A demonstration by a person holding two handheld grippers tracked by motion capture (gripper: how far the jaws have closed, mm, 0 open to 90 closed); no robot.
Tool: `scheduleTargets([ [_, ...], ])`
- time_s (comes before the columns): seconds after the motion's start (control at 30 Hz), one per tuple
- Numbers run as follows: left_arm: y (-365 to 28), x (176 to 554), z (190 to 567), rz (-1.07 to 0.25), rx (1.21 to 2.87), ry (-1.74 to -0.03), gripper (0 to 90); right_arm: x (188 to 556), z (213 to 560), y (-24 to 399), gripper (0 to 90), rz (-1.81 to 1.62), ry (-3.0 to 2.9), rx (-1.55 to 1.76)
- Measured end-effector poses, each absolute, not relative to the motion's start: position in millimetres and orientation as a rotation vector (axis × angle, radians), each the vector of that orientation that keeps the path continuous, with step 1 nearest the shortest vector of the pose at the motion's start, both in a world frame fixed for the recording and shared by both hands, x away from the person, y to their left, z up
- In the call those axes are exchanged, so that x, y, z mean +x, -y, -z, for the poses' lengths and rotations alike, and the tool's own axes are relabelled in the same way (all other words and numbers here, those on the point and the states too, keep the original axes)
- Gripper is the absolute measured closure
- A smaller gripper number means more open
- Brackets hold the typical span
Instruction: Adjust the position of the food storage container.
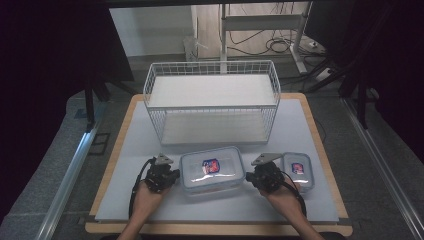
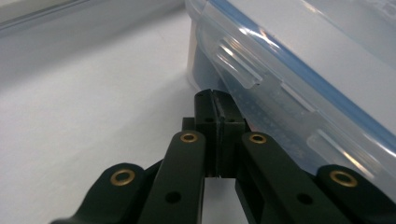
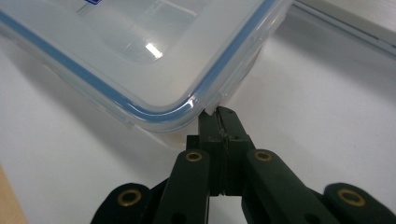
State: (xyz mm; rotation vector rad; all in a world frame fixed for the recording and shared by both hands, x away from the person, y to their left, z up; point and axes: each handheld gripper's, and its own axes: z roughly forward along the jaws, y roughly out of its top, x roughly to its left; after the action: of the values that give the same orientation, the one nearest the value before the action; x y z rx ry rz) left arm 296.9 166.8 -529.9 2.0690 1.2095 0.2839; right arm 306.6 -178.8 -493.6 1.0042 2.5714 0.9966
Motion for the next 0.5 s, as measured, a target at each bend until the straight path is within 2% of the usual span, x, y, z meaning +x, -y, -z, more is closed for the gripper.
scheduleTargets([
  [0.27,-159,295,533,-0.240,2.087,-1.173,90.0,285,494,187,90.0,-1.004,-2.583,1.000],
  [0.5,-150,291,531,-0.255,2.125,-1.127,90.0,276,494,195,89.9,-1.005,-2.572,0.995],
])
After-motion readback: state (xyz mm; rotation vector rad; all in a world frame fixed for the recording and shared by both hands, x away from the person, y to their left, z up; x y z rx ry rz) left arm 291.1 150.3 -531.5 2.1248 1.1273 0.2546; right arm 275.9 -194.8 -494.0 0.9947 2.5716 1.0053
